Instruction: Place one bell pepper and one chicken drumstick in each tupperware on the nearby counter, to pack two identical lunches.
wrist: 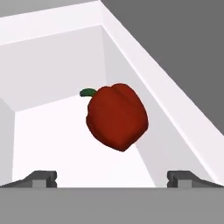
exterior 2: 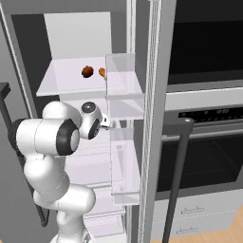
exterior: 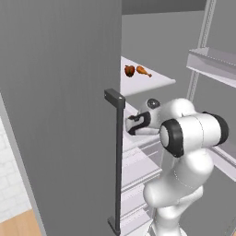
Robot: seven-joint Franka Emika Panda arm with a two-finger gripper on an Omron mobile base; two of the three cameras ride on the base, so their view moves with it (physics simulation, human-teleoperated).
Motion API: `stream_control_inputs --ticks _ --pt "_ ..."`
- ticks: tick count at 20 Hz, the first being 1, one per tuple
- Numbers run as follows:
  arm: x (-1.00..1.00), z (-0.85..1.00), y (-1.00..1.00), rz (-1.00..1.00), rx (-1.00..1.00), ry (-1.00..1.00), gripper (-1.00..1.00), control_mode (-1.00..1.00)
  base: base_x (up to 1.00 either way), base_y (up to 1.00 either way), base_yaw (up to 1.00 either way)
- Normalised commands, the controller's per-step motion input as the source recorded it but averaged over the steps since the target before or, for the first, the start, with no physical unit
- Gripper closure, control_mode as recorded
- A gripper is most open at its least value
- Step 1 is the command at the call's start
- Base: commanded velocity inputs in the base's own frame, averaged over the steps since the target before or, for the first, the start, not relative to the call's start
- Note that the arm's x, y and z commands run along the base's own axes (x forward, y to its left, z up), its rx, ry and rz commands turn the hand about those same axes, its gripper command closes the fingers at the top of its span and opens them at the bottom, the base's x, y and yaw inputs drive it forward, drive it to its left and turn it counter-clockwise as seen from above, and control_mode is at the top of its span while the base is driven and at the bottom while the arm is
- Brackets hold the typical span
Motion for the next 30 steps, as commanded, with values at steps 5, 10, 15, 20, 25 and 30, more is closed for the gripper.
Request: stream_control_inputs --ticks 5,10,15,20,25,30 --pt "0.66 -0.22 0.0 0.0 0.0 0.03 -1.0 -1.0 0.0 0.0 0.0" --pt "0.63 -0.24 0.0 0.0 0.0 0.05 -1.0 -1.0 0.0 0.0 0.0" --pt "0.52 -0.33 0.04 0.0 0.0 0.05 1.0 -1.0 0.0 0.0 0.0" --pt "0.01 -0.65 0.58 0.0 -0.06 0.07 1.0 -1.0 0.0 0.0 0.0" --pt "-0.62 -0.44 0.38 0.0 -0.02 0.02 1.0 -1.0 0.0 0.0 0.0" --pt "-1.0 -0.69 0.05 0.0 -0.04 0.0 1.0 -1.0 0.0 0.0 0.0"
